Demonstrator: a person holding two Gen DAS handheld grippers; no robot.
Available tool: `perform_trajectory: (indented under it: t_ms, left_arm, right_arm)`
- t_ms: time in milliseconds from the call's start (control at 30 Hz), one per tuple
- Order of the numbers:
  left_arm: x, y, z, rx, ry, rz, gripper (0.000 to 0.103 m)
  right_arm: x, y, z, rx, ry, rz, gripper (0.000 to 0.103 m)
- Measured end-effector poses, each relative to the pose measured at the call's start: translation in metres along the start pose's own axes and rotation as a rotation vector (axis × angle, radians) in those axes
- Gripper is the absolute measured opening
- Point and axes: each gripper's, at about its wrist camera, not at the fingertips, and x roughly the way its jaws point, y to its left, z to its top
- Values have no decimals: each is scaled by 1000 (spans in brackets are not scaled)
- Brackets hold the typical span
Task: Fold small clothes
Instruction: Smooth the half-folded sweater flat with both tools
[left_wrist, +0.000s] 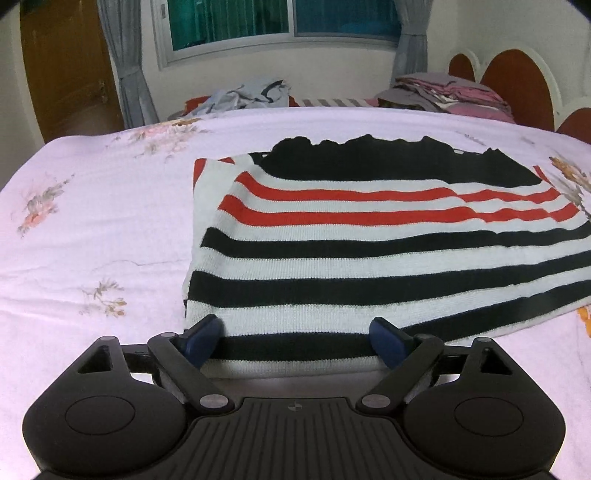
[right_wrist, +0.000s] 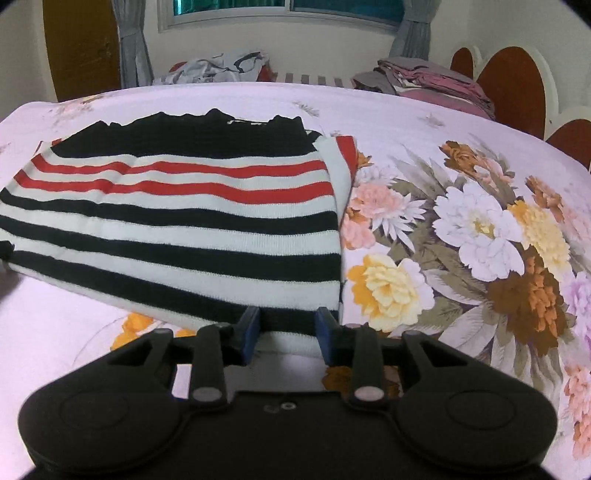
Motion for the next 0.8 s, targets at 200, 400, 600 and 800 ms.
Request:
perform_trajectory:
  t_ms: [200,400,600,800]
  left_arm:
    - [1,-1,-3,-3,-9,2,88]
    - [-3,-3,5,12,15,16,88]
    - [-2,4,4,-31,26,-8,88]
    - [3,1,3,-12,29,-1,88]
  right_arm:
    - [2,2,-2,-7,-6,-7,32]
    - [-4,1,5,6,7,-5,32]
    - [-7,-3,0,15,16,12,31]
    - [-1,2,0,-1,17,-2,32]
